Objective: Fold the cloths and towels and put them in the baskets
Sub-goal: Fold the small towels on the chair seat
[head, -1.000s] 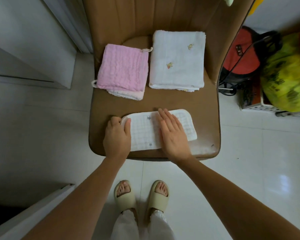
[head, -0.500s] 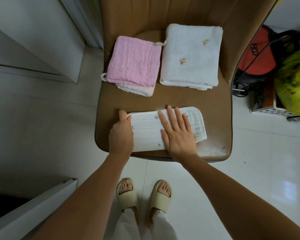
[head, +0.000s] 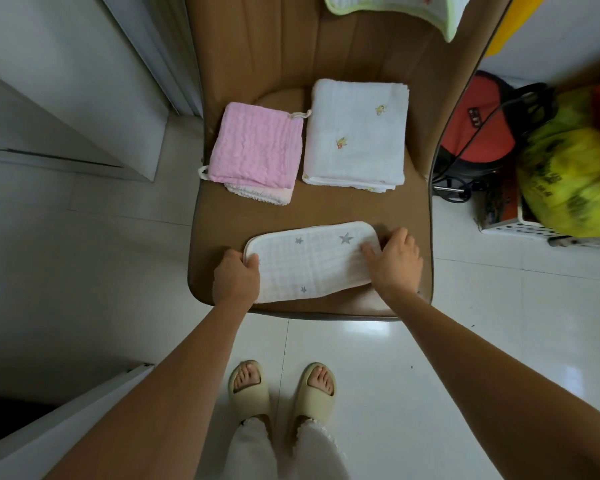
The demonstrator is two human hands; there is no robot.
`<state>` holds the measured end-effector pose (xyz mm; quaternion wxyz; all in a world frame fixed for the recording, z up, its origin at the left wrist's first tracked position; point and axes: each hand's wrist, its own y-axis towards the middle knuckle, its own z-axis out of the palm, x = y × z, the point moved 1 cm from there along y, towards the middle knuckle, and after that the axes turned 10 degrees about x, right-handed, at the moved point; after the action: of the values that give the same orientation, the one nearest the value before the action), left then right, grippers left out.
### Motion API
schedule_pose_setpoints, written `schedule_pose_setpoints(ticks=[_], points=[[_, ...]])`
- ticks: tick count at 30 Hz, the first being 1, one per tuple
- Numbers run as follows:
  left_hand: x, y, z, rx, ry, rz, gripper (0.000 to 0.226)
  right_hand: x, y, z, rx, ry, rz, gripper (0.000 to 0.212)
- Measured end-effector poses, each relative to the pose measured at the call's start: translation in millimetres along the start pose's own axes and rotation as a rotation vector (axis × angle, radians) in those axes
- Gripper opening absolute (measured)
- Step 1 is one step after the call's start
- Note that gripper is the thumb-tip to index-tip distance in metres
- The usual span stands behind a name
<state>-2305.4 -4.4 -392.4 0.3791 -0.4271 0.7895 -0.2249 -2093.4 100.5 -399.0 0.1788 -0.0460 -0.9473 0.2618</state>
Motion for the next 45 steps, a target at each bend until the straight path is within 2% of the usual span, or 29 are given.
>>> schedule_pose_setpoints(ticks=[5, 7, 9, 11, 13, 15, 17, 19, 22, 24, 28, 33, 37, 39, 41, 43, 45], points=[[-27, -19, -7, 0.178, -0.355, -0.037, 0.024, 15, 9, -10, 0.334, 0.337, 0.101, 0.032], [-35, -32, -9, 0.217, -0.479, -0.032, 0.014, 19, 0, -15, 0.398, 0.436, 0.145, 0.032], [-41, -46, -13, 0.247, -0.533, 0.003, 0.007, 24, -15, -22, 0.401, 0.552, 0.126, 0.03], [-45, -58, -16, 0.282, -0.506, 0.083, 0.012, 34, -34, -28, 0.402, 0.626, 0.015, 0.025], [-49, -69, -17, 0.304, -0.5, 0.124, 0.021, 45, -54, -33, 0.376, 0.579, -0.126, 0.016], [-53, -77, -19, 0.321, -0.562, 0.112, 0.019, 55, -73, -35, 0.329, 0.521, -0.247, 0.009], [-56, -84, -20, 0.347, -0.649, 0.095, 0.011, 62, -88, -34, 0.252, 0.471, -0.369, 0.006], [-58, -89, -23, 0.366, -0.709, 0.083, 0.019, 66, -96, -31, 0.151, 0.395, -0.429, 0.01], [-56, -92, -27, 0.391, -0.757, 0.084, 0.016, 70, -102, -28, 0.073, 0.291, -0.458, 0.015], [-55, -94, -30, 0.392, -0.776, 0.088, 0.013, 72, -106, -27, 0.069, 0.251, -0.485, 0.012], [-50, -95, -34, 0.402, -0.815, 0.102, 0.016, 77, -115, -24, 0.076, 0.281, -0.489, 0.007], [-45, -96, -37, 0.436, -0.839, 0.071, 0.014, 81, -125, -20, 0.075, 0.304, -0.494, 0.014], [-34, -86, -43, 0.445, -0.899, -0.023, 0.032, 81, -141, -17, 0.28, 0.294, -0.573, 0.034], [-25, -81, -47, 0.438, -0.844, -0.038, 0.031, 77, -149, -17, 0.394, 0.29, -0.629, 0.034], [-15, -77, -51, 0.425, -0.788, 0.002, 0.028, 73, -152, -20, 0.43, 0.381, -0.631, 0.033], [-8, -76, -58, 0.407, -0.683, 0.121, 0.023, 67, -146, -29, 0.311, 0.471, -0.576, 0.035], [-4, -76, -68, 0.374, -0.495, 0.311, 0.023, 59, -132, -41, 0.184, 0.401, -0.569, 0.042]])
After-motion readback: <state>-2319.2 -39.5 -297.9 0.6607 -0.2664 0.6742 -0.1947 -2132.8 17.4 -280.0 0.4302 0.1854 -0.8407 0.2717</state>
